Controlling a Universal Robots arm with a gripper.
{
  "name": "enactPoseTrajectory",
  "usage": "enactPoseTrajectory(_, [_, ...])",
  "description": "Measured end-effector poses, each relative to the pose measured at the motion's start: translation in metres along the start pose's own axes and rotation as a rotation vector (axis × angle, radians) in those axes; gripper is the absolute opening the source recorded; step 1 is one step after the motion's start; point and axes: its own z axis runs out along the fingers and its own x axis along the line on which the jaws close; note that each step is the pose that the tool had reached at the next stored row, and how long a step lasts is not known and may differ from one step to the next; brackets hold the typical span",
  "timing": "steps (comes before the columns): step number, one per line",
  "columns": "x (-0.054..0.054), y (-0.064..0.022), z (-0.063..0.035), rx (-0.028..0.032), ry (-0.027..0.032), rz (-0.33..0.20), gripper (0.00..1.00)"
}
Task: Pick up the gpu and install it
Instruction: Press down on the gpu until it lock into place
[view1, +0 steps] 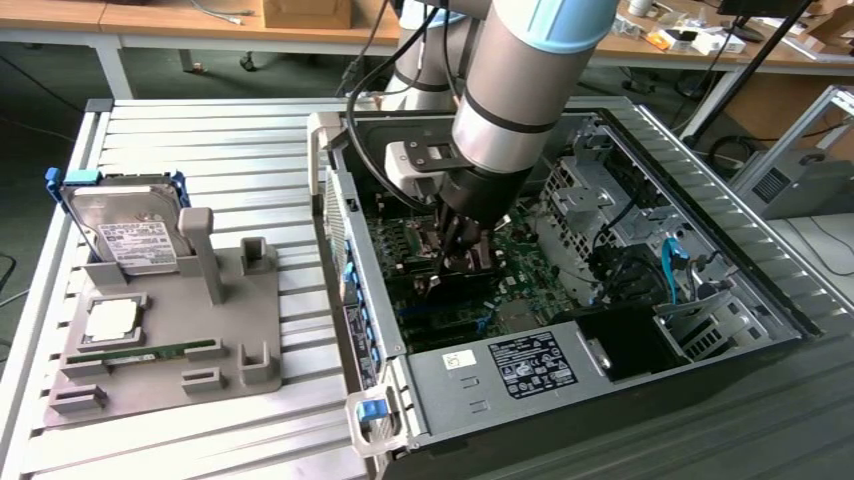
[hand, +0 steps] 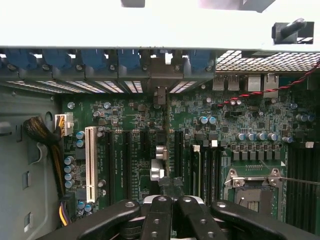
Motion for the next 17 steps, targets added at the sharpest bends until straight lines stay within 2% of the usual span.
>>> enactPoseTrajectory(17, [0.0001,0.0028,0.0004,0.0000,0.0000,0.000,0.11])
